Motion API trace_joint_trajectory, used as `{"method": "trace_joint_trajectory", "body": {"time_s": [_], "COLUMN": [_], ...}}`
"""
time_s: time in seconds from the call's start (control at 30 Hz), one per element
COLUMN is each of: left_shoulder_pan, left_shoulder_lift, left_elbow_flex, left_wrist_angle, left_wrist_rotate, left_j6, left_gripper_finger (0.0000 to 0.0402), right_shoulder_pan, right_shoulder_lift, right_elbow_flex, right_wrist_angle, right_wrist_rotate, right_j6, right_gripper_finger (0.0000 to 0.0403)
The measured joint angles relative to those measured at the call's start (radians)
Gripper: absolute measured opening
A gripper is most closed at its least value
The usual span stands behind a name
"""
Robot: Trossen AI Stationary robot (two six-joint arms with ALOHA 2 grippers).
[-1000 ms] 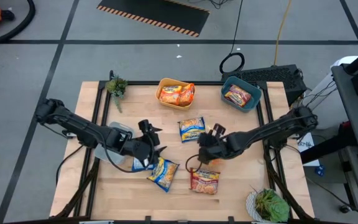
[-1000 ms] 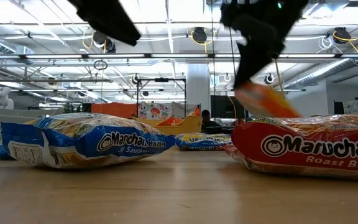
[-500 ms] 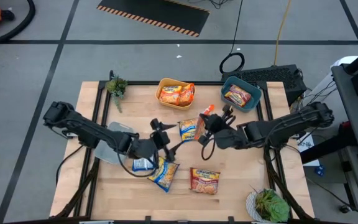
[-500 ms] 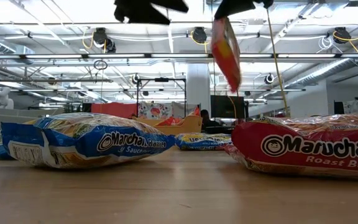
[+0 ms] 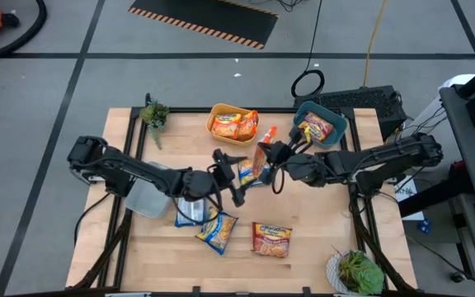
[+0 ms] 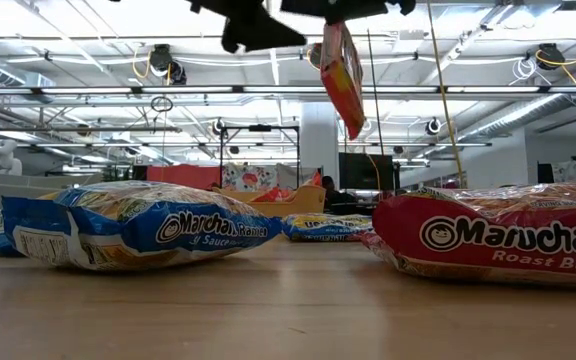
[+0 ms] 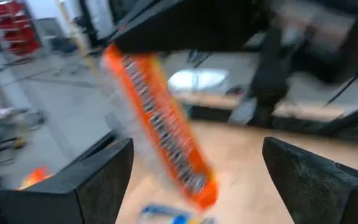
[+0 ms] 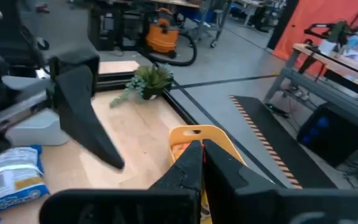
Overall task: Sort Maruchan noodles
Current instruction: Put the orange bag into the yellow bin
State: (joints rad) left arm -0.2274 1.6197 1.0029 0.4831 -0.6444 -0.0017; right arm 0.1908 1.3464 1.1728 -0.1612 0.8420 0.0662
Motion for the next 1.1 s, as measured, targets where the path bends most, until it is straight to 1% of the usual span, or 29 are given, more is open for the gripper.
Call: {"method": "trace_joint_trajectory", "body": {"time_s": [0.03,0.17,0.23,0.3,0.37,0.47,0.57,0.7,0.8,0.97,1.03,1.1], "left_shoulder_pan": [-0.001,-0.015,-0.017,-0.015,-0.005,0.021,0.051,0.098,0.131,0.167,0.175,0.183], "left_shoulder_lift": [0.012,0.061,0.083,0.114,0.134,0.152,0.164,0.164,0.164,0.164,0.164,0.164], "left_elbow_flex": [0.001,0.001,0.001,0.001,0.000,0.001,0.001,0.001,0.001,0.001,0.001,0.001], "left_wrist_angle": [0.033,0.123,0.149,0.178,0.171,0.176,0.184,0.193,0.203,0.220,0.226,0.226], "left_wrist_rotate": [0.014,0.015,-0.023,-0.100,-0.182,-0.191,-0.138,-0.074,-0.045,0.036,0.043,0.046], "left_j6": [-0.003,0.000,0.000,0.001,0.000,-0.005,-0.009,-0.053,-0.075,-0.110,-0.108,-0.093], "left_gripper_finger": [0.0360,0.0360,0.0360,0.0360,0.0360,0.0360,0.0360,0.0360,0.0360,0.0360,0.0353,0.0336], "right_shoulder_pan": [0.000,-0.004,-0.008,-0.013,-0.015,-0.015,-0.016,-0.015,-0.015,-0.015,-0.015,-0.015], "right_shoulder_lift": [0.000,0.000,0.000,0.000,0.000,0.000,0.000,0.000,0.000,0.000,0.000,0.000], "right_elbow_flex": [0.000,-0.008,-0.014,-0.023,-0.026,-0.027,-0.027,-0.028,-0.028,-0.028,-0.028,-0.028], "right_wrist_angle": [-0.002,0.002,0.014,0.030,0.038,0.039,0.041,0.045,0.045,0.045,0.045,0.045], "right_wrist_rotate": [-0.001,-0.001,-0.003,-0.003,-0.005,-0.006,-0.005,-0.006,-0.006,-0.006,-0.006,-0.006], "right_j6": [0.000,-0.009,-0.014,-0.021,-0.022,-0.023,-0.023,-0.026,-0.026,-0.019,-0.019,-0.018], "right_gripper_finger": [0.0000,0.0000,0.0000,0.0000,0.0000,0.0000,0.0000,0.0000,0.0000,0.0000,0.0000,0.0000]}}
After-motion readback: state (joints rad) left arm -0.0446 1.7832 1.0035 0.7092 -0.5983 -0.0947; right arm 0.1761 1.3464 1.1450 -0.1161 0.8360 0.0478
